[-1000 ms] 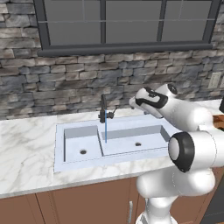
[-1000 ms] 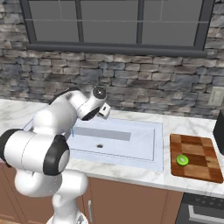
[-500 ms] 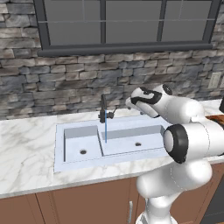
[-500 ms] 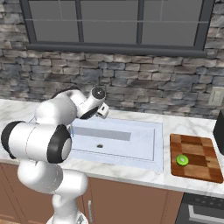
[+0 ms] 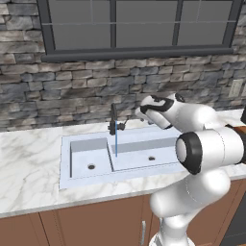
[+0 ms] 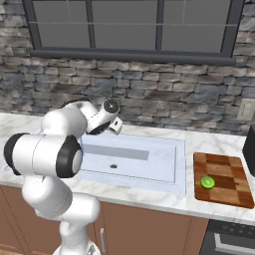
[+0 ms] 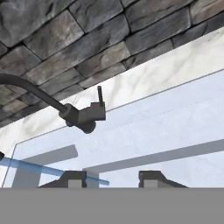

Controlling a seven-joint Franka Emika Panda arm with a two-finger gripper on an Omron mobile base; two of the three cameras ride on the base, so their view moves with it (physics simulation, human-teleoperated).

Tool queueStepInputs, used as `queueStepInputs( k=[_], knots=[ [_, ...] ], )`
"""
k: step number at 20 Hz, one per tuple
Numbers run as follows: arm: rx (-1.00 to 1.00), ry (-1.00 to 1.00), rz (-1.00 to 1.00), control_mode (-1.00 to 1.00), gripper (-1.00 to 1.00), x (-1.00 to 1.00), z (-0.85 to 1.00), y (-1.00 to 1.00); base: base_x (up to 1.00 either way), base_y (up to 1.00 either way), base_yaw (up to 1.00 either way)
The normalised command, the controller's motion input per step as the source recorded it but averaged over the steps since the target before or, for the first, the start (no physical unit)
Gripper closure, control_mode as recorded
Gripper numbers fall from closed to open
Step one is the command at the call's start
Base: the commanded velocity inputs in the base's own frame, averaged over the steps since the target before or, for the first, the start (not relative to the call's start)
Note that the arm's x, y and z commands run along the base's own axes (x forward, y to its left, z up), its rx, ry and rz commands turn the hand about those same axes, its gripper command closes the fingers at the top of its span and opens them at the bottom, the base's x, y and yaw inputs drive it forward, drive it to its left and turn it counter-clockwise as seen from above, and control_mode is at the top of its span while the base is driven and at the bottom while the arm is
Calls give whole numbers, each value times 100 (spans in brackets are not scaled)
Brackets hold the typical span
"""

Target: Pick the kiwi from the sink and place it on the cutting board to airdry. Then turn off the sink faucet.

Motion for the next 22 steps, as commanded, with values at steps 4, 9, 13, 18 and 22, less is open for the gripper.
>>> queueStepInputs(
  k=[4, 9, 13, 18, 22],
  knots=[
    [1, 3, 0, -100, 100, 8, 0, 0, 0, 0, 0],
    [2, 4, 1, -100, 100, 1, 0, -2, 0, 0, 0],
    [1, 0, 0, -100, 100, 8, -3, 0, 0, 0, 0],
    [3, -1, 0, -100, 100, 12, -3, 0, 0, 0, 0],
    [4, -3, 0, -100, 100, 12, -1, 0, 0, 0, 0]
  ],
)
